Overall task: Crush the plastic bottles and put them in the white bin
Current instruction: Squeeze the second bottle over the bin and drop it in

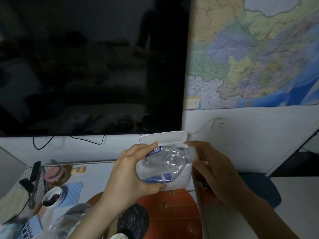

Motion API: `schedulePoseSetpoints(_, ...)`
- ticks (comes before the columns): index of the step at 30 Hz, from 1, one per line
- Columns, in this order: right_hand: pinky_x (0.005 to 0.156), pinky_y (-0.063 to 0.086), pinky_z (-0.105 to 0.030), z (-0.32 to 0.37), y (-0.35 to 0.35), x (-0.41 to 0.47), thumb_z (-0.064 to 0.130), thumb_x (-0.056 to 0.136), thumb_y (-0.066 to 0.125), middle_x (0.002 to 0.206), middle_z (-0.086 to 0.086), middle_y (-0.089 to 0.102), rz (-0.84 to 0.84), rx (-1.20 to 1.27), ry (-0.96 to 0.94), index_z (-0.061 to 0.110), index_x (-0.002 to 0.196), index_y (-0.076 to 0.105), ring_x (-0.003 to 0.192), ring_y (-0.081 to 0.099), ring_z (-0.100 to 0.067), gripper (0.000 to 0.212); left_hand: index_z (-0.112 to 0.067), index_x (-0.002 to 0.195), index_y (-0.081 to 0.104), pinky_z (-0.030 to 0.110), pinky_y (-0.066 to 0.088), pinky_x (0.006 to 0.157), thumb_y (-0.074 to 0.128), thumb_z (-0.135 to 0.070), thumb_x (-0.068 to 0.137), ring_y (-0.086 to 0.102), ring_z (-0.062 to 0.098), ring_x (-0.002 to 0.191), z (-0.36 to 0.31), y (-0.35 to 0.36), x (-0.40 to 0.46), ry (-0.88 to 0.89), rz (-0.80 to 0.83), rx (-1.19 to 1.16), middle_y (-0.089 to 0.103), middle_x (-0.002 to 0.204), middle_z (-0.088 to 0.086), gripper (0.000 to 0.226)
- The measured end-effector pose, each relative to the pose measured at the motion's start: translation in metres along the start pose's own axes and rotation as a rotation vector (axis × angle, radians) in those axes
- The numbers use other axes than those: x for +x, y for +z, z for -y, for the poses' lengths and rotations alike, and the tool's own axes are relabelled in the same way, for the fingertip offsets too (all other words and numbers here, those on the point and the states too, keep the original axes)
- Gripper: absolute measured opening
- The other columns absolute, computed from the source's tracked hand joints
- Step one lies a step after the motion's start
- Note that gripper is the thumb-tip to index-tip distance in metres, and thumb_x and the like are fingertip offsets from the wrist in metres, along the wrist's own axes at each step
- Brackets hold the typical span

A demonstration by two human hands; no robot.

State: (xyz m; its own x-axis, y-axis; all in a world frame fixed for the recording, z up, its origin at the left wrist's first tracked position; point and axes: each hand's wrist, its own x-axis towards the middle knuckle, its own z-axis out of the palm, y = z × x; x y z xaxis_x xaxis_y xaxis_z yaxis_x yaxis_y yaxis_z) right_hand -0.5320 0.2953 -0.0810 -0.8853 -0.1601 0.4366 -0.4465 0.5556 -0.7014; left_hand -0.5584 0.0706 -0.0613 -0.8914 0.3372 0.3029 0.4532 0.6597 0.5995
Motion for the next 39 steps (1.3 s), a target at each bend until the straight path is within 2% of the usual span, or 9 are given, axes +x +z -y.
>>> schedulePoseSetpoints(4,0.064,0.041,-0.006,-0.001,0.003,0.002,0.051,0.091,0.034,0.078,0.024,0.048,-0.033,-0.069,-0.031,0.031,0.099,0.046,0.071,0.052,0.007,0.024,-0.057,0.117,0.043,0.000,0.030,0.083,0.066,-0.054,0.040,0.046,-0.005,0.102,-0.001,0.001,0.002,0.037,-0.016,0.016,0.051,0.112,-0.031,0.081)
schedulePoseSetpoints(9,0.050,0.042,-0.018,-0.001,0.010,0.000,0.044,0.086,0.031,0.062,0.005,0.052,-0.023,0.075,0.086,0.028,0.079,0.045,0.055,0.051,-0.010,0.023,-0.034,0.124,0.054,0.032,0.043,0.084,0.080,-0.049,0.043,0.051,0.014,0.099,-0.001,0.010,-0.004,0.090,-0.154,0.181,0.058,0.113,-0.010,0.086)
schedulePoseSetpoints(12,0.052,0.042,-0.013,-0.003,0.018,-0.002,0.045,0.087,0.033,0.060,-0.001,0.053,-0.017,0.176,0.178,0.023,0.078,0.047,0.051,0.050,-0.009,0.027,-0.029,0.126,0.053,0.035,0.036,0.087,0.092,-0.032,0.040,0.047,0.018,0.102,0.004,0.018,-0.006,0.117,-0.177,0.324,0.059,0.116,-0.002,0.094)
schedulePoseSetpoints(15,0.050,0.047,-0.028,-0.012,0.022,0.000,0.046,0.088,0.033,0.062,0.000,0.058,0.026,0.147,0.210,0.028,0.084,0.050,0.052,0.054,-0.011,0.025,-0.032,0.125,0.052,0.036,0.041,0.086,0.085,-0.046,0.043,0.049,0.016,0.100,0.015,0.025,-0.002,0.075,-0.103,0.244,0.057,0.115,-0.008,0.089)
schedulePoseSetpoints(19,0.059,0.045,-0.007,-0.033,0.023,0.008,0.033,0.089,0.054,0.067,0.017,0.062,0.092,0.114,0.167,0.039,0.094,0.050,0.067,0.061,0.003,0.008,-0.035,0.127,0.048,0.038,0.046,0.085,0.065,-0.062,0.047,0.051,0.014,0.100,0.039,0.039,0.008,0.021,0.010,0.117,0.055,0.115,-0.011,0.087)
schedulePoseSetpoints(25,0.063,0.046,-0.010,-0.079,0.033,0.020,0.011,0.088,0.061,0.078,0.010,0.063,0.020,-0.017,0.273,0.023,0.087,0.060,0.073,0.061,-0.003,0.012,-0.046,0.137,0.018,0.036,0.023,0.103,0.086,-0.048,0.050,0.032,0.020,0.131,0.083,0.077,0.023,-0.069,0.135,0.147,0.033,0.147,-0.003,0.111)
schedulePoseSetpoints(29,0.071,0.040,-0.006,-0.118,0.039,0.044,-0.002,0.083,0.064,0.090,-0.005,0.061,-0.092,-0.237,0.276,0.008,0.098,0.063,0.077,0.057,-0.017,0.018,-0.043,0.140,0.012,0.043,0.033,0.105,0.084,-0.035,0.061,0.036,0.024,0.130,0.118,0.097,0.022,-0.202,0.142,0.133,0.035,0.146,0.000,0.107)
schedulePoseSetpoints(34,0.076,0.050,-0.041,-0.168,0.086,0.073,-0.002,0.080,0.062,0.101,-0.013,0.059,0.175,-0.380,0.269,0.009,0.104,0.059,0.088,0.058,-0.030,0.026,-0.036,0.143,0.018,0.038,0.032,0.107,0.077,-0.033,0.069,0.035,0.021,0.131,0.144,0.117,0.008,-0.311,0.217,0.143,0.035,0.146,0.000,0.094)
schedulePoseSetpoints(39,0.084,0.051,-0.035,-0.210,0.149,0.089,0.001,0.083,0.058,0.115,-0.011,0.061,0.391,-0.536,0.314,0.011,0.111,0.057,0.101,0.059,-0.026,0.030,-0.038,0.145,0.008,0.034,0.022,0.108,0.063,-0.051,0.077,0.021,0.019,0.137,0.159,0.131,-0.007,-0.427,0.329,0.339,0.015,0.155,-0.004,0.088)
